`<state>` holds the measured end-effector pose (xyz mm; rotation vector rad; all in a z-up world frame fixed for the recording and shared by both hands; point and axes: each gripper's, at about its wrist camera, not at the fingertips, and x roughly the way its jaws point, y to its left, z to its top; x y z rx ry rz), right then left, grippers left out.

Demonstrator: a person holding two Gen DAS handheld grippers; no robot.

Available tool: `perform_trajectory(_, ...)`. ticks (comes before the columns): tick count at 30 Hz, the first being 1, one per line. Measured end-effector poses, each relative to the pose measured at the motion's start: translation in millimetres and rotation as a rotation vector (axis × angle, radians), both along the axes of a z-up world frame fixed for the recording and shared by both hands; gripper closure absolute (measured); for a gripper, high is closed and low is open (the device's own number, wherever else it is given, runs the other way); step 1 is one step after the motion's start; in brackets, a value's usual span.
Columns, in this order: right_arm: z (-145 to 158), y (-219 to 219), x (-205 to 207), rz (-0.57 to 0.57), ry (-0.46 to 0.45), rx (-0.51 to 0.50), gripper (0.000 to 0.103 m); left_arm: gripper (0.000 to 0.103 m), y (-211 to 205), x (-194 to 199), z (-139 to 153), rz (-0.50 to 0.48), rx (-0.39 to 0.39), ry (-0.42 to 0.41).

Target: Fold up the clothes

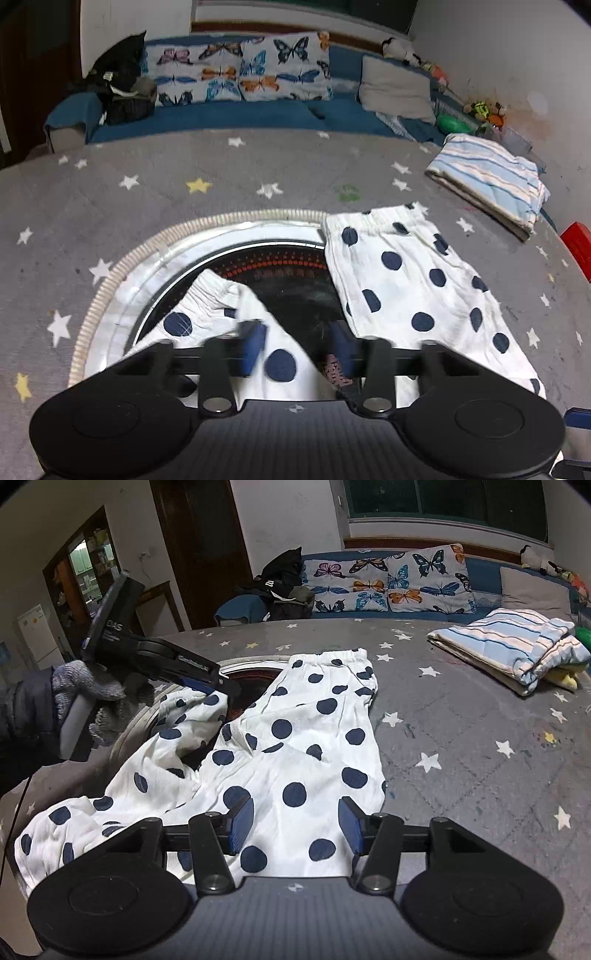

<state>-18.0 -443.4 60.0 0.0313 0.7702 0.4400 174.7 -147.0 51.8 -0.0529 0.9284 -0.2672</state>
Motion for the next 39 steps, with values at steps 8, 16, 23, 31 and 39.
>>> perform_trajectory(8,-1,2,5,-0.01,-0.002,0.014,0.051,0.099,28,-5,33,-0.032,-0.254,-0.04)
perform_trajectory(16,-3,9,10,0.0,0.003,0.016,0.051,0.1,85,-52,77,-0.024,-0.331,-0.211)
perform_trajectory(23,-2,15,16,0.007,-0.005,0.013,0.05,0.095,93,-44,52,0.058,-0.232,-0.103)
perform_trajectory(31,2,17,31,0.02,-0.014,-0.021,0.046,0.053,1,-18,46,-0.132,-0.187,-0.1)
perform_trajectory(39,4,9,66,0.014,-0.035,-0.057,0.046,0.048,-56,16,15,-0.168,-0.018,-0.084)
